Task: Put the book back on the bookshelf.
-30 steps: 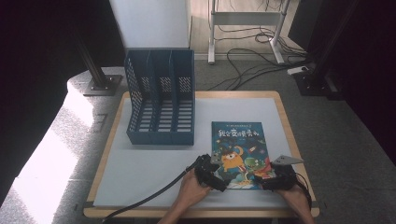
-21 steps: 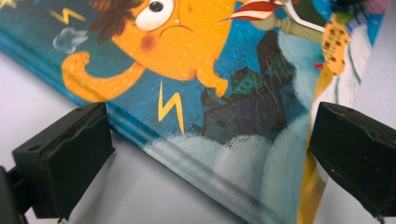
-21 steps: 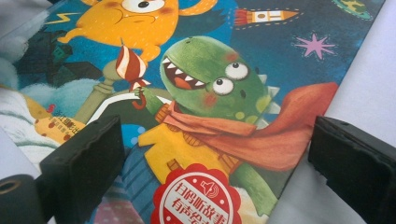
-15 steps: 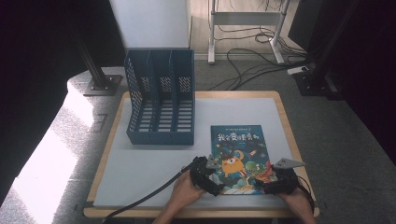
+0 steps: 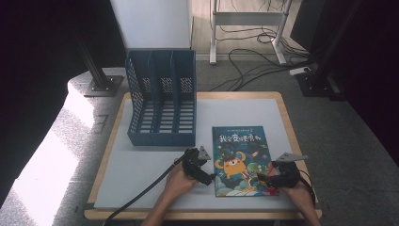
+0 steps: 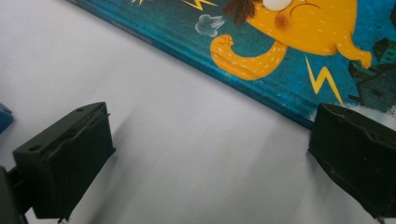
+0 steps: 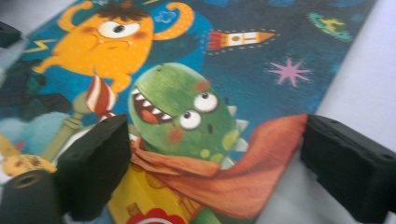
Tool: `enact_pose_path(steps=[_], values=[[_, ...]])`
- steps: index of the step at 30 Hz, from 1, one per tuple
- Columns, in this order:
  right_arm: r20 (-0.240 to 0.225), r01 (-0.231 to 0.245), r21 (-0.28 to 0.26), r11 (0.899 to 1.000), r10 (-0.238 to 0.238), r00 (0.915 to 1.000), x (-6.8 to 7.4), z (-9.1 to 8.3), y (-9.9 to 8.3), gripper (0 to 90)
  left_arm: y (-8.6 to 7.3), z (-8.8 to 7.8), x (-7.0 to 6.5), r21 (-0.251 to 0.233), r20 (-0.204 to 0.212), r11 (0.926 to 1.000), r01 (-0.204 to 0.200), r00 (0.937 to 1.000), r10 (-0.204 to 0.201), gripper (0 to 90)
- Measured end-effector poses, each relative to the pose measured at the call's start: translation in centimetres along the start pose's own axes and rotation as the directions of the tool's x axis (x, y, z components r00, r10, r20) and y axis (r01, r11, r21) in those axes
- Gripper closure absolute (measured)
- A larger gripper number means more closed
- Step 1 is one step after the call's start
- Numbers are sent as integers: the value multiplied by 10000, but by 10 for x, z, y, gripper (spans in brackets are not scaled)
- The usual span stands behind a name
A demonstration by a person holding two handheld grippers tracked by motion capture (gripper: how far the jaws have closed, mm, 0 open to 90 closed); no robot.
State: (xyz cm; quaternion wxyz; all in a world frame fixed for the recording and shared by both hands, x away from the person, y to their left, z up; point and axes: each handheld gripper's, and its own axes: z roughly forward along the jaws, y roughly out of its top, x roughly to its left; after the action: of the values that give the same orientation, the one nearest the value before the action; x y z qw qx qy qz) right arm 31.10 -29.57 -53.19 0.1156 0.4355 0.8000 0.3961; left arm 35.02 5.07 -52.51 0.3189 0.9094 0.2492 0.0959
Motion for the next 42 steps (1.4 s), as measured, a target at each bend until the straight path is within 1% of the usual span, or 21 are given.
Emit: enact_pose_path(steps=[4,5,6,7,10,11,13,15,16,21,22,23,28,30,31,34,35,36,37,38,42], values=[[-151,-94,-22,10000,94,9998,-7,1,3,77,1,2,-1,-134,211,9999,33,9998,-31,0],[-150,-104,-3,9999,104,9998,-8,2,4,77,1,4,-1,-274,402,9995,131,9991,-119,0],[-150,-104,-3,9999,104,9998,-8,2,4,77,1,4,-1,-274,402,9995,131,9991,-119,0],[-105,-1,139,9999,3,9999,-12,4,9,76,2,5,-3,-350,484,9994,30,9988,-13,0],[22,162,399,9991,-163,9999,-16,10,18,69,5,8,-7,-411,644,9992,-27,9979,54,0],[45,207,456,9987,-209,9998,-18,13,21,65,5,8,-7,-411,644,9992,-27,9979,54,0],[107,266,546,9982,-272,9996,-23,18,27,62,9,11,-13,-431,875,9988,-214,9958,251,0],[109,279,578,9979,-286,9995,-25,21,30,61,10,12,-14,-445,929,9987,-256,9952,296,0],[90,270,652,9975,-277,9996,-28,26,36,60,12,14,-17,-485,999,9984,-303,9944,351,0],[117,413,826,9957,-424,9990,-32,36,47,46,15,17,-23,-507,1104,9980,-375,9930,429,0],[235,531,903,9945,-554,9982,-33,41,51,31,16,18,-28,-629,915,9972,-396,9948,453,0],[296,481,922,9946,-510,9983,-33,43,53,24,17,18,-30,-632,846,9972,-398,9954,451,0],[310,458,946,9945,-490,9983,-34,46,56,31,16,18,-30,-637,829,9974,-348,9958,400,0],[214,-99,689,9976,84,9997,-37,44,57,49,16,18,-30,-575,860,9982,-187,9960,236,0],[257,-209,578,9981,195,9995,-39,43,57,53,16,18,-30,-558,865,9983,-142,9961,190,0],[286,-214,577,9981,198,9994,-42,41,57,87,16,18,-30,-544,861,9984,-133,9961,180,0],[196,-307,601,9977,295,9994,-44,41,56,116,16,18,-30,-547,865,9984,-129,9961,176,0],[147,-248,594,9979,239,9996,-45,40,55,123,15,18,-30,-546,863,9984,-129,9961,175,0],[55,-333,655,9973,330,9994,-44,39,55,125,15,18,-30,-545,864,9984,-133,9961,180,0],[-117,-555,720,9959,565,9983,-44,38,55,122,15,18,-30,-548,863,9984,-131,9961,178,0],[-242,-1129,741,9908,1149,9931,-45,33,55,123,15,18,-30,-550,865,9984,-132,9961,180,0]])
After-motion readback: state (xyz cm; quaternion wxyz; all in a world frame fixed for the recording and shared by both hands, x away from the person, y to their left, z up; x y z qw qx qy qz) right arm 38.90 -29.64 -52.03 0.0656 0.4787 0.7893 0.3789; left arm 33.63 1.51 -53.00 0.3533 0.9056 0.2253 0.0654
